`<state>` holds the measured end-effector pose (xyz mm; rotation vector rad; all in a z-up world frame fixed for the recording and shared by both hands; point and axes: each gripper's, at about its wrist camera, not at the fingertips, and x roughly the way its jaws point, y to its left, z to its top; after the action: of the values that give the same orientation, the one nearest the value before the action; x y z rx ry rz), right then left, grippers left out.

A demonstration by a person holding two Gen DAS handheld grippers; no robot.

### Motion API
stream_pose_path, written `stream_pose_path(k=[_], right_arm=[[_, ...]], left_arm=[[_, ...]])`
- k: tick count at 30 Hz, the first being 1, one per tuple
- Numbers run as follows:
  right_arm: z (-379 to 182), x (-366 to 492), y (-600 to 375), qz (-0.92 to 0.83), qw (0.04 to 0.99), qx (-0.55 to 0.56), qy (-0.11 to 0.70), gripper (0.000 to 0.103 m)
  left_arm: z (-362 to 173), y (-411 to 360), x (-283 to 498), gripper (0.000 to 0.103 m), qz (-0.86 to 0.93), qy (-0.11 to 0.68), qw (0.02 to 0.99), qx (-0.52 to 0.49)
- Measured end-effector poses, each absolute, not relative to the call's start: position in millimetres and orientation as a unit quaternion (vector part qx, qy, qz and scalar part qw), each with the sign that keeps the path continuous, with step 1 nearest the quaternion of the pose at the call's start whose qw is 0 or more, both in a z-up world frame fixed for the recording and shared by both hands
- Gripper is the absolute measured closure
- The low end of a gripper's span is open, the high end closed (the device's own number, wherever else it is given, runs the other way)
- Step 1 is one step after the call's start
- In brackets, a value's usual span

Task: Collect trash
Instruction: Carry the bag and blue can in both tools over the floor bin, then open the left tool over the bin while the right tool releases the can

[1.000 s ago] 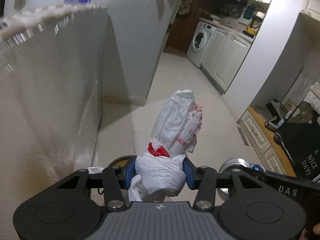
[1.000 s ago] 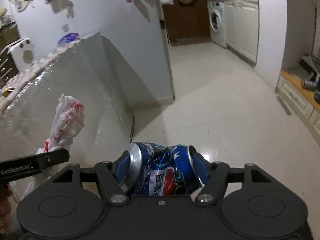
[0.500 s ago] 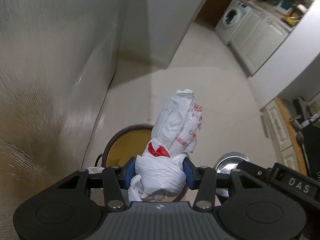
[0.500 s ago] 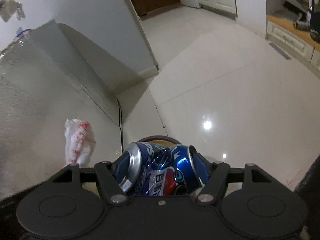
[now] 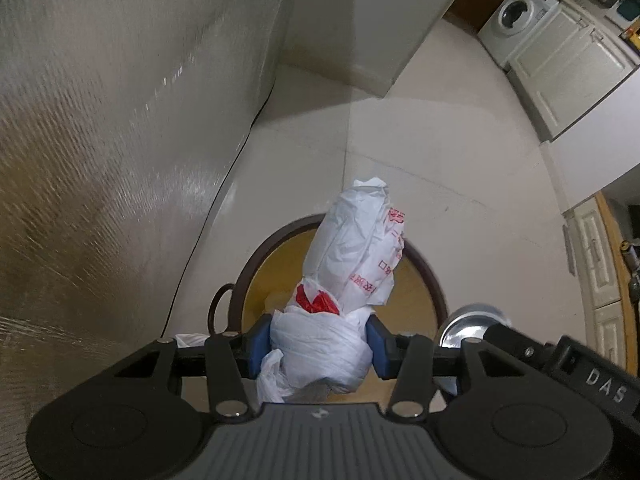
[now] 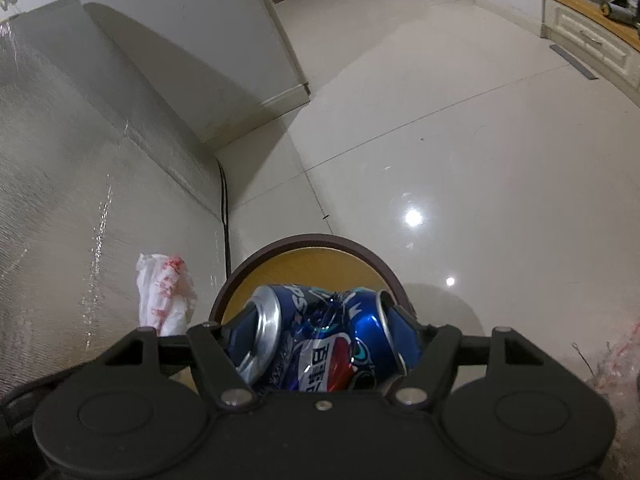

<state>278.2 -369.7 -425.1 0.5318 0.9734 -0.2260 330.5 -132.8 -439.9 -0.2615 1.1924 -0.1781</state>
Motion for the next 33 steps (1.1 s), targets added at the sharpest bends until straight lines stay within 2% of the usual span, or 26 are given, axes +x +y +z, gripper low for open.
stream_pose_path(k=[15,21,25,27,28,29,33], right_arm=[[-453,300,-361,-0.096,0.843,0.216,0.483,0.028],[-455,301,-359,-0.098,0.842,0.215,0.485,0.023],[-455,304,-359,-0.098,0.837,0.215,0.493,0.013],[-455,304,-361,-0.098,0.837,0.215,0.494,0.011],[-454,304,-362,-0.096,0.836,0.217,0.494,0.01],[-453,303,-362,-0.095,0.836,0.218,0.495,0.009],[-452,304,-364,-0.081,0.832,0.21,0.506,0.007]], left_arm=[[-469,-133,339,0.053,-0.084,0.572,0.807,-0.118],[-475,-136,340,0.053,-0.083,0.574,0.807,-0.111],[-474,-137,342,0.052,-0.085,0.566,0.812,-0.117],[-473,-135,344,0.045,-0.082,0.563,0.813,-0.125],[-473,-133,344,0.037,-0.08,0.565,0.811,-0.128],[-473,-133,345,0.034,-0.08,0.567,0.81,-0.131],[-474,-136,346,0.029,-0.08,0.581,0.803,-0.11]])
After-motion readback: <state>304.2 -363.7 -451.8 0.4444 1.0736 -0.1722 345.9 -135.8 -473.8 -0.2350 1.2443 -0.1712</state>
